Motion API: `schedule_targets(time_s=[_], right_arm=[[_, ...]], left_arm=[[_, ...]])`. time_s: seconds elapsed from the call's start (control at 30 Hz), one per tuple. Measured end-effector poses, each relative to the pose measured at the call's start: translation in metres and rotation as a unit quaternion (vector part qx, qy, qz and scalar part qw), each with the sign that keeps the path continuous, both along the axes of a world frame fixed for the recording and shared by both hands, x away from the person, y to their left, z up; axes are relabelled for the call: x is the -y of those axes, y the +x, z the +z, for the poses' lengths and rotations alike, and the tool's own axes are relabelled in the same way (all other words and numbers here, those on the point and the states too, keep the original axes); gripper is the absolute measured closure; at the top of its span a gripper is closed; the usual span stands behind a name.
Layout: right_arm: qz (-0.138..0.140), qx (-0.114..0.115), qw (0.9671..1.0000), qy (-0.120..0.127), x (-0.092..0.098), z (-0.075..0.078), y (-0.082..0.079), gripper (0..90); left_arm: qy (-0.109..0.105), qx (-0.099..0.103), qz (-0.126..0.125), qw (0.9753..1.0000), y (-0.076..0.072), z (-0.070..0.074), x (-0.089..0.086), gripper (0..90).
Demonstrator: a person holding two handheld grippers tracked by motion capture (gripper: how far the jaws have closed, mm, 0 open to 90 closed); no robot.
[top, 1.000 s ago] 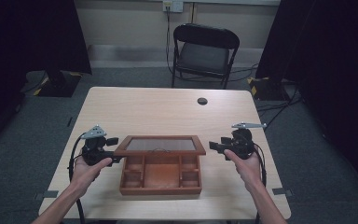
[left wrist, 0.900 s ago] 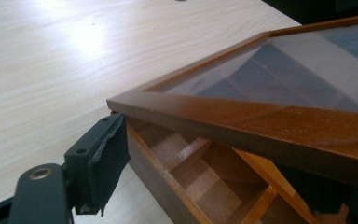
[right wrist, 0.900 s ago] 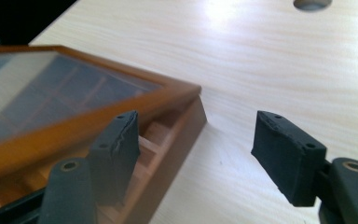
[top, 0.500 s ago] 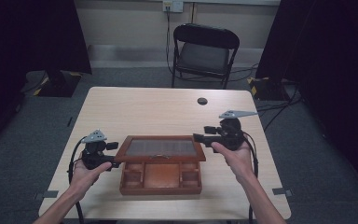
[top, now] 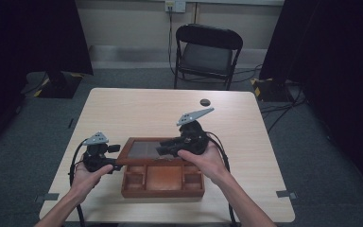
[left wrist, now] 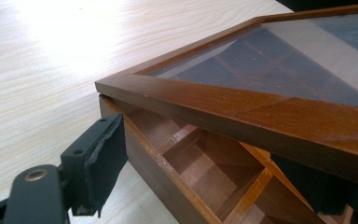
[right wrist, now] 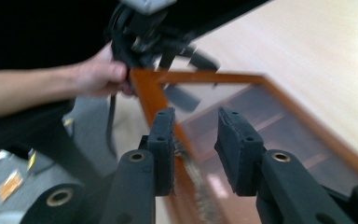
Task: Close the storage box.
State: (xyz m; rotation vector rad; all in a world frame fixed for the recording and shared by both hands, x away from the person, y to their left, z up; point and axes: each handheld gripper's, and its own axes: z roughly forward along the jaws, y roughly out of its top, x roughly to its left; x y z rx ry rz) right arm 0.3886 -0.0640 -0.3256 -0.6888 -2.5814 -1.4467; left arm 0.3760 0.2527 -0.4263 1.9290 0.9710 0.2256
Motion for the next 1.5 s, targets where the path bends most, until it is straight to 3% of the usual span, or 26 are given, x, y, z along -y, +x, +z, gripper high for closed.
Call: schedule_targets(time_s=[0.17,0.3,0.47,0.63,0.73,1.0,1.17,1.5], right_arm=[[0.017,-0.013,0.9997,-0.008,-0.003,-0.006,0.000,75.9],[0.026,-0.028,0.9992,-0.010,0.000,-0.013,0.003,73.9],[0.029,-0.041,0.9985,-0.021,0.000,-0.018,0.004,77.8],[0.028,-0.055,0.9980,-0.015,0.003,-0.021,0.007,78.1],[0.030,-0.061,0.9975,-0.019,0.003,-0.022,0.007,81.4],[0.031,-0.051,0.9979,-0.024,0.005,-0.025,0.009,81.9],[0.024,-0.043,0.9984,-0.026,0.004,-0.029,0.010,82.0],[0.024,-0.038,0.9984,-0.034,0.003,-0.041,0.009,82.1]], left_arm=[[0.000,-0.002,-0.001,1.0000,0.000,0.000,0.000,18.1],[-0.002,-0.003,-0.002,1.0000,0.000,0.000,0.000,18.0],[-0.003,-0.002,-0.002,1.0000,0.001,0.000,0.000,17.2],[-0.003,-0.002,-0.005,1.0000,0.001,-0.001,0.001,17.2],[0.011,-0.001,-0.003,0.9999,0.002,-0.002,0.001,17.6],[0.016,-0.012,-0.003,0.9998,0.007,-0.005,0.004,17.6],[0.035,-0.018,0.009,0.9992,0.014,-0.011,0.002,18.5],[0.042,-0.027,0.036,0.9981,0.023,-0.016,-0.019,19.3]])
